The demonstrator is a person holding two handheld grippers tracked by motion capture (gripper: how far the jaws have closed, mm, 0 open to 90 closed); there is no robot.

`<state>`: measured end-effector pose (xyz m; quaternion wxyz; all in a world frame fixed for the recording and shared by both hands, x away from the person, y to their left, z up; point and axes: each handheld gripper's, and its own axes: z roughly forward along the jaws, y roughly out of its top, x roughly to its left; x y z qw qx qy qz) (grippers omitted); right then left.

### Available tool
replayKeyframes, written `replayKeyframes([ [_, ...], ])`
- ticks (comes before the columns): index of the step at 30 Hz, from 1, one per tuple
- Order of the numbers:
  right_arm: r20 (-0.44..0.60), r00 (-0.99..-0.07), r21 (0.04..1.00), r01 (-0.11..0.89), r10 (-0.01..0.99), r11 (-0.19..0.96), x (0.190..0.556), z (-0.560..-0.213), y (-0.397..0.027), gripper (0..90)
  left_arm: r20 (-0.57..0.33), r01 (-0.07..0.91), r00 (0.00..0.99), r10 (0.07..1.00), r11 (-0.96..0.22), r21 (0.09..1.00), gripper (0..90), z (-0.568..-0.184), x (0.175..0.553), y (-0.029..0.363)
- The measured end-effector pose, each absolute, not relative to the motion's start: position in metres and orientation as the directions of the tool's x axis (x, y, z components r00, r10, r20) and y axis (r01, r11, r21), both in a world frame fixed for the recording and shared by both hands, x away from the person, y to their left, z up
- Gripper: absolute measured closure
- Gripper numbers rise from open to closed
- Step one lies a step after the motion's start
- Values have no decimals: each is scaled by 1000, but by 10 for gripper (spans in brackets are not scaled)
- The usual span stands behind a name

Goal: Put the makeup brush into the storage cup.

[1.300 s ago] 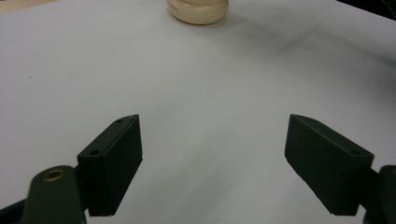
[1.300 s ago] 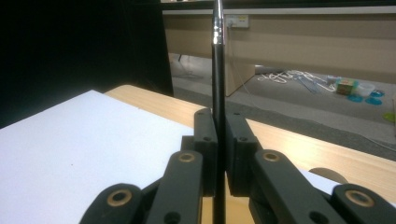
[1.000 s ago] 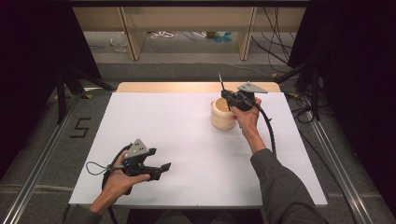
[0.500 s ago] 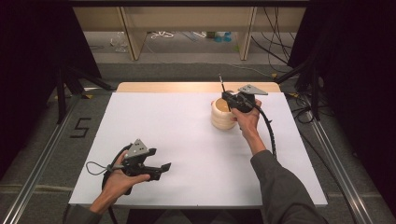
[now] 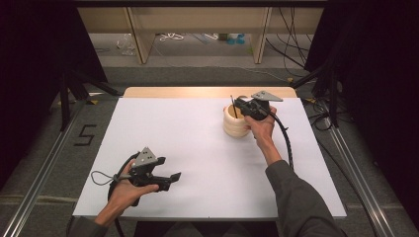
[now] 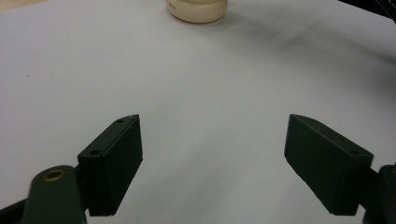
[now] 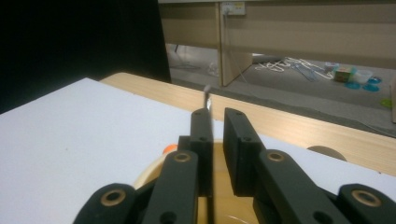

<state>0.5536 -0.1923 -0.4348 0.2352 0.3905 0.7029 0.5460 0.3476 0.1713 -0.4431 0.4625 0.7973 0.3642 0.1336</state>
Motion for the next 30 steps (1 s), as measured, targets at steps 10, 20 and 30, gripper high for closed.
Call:
replayKeyframes([
  [10,92,-546,950,299,833,91,547,-423,-194,552,-126,457,698,705,-303,836,187,-443,348,171],
  [20,131,-563,951,303,816,56,526,-401,-193,391,-128,456,696,707,-297,839,187,-443,348,171],
  [30,115,-578,951,299,808,79,501,-390,-185,284,-125,453,695,708,-296,841,187,-442,348,172],
])
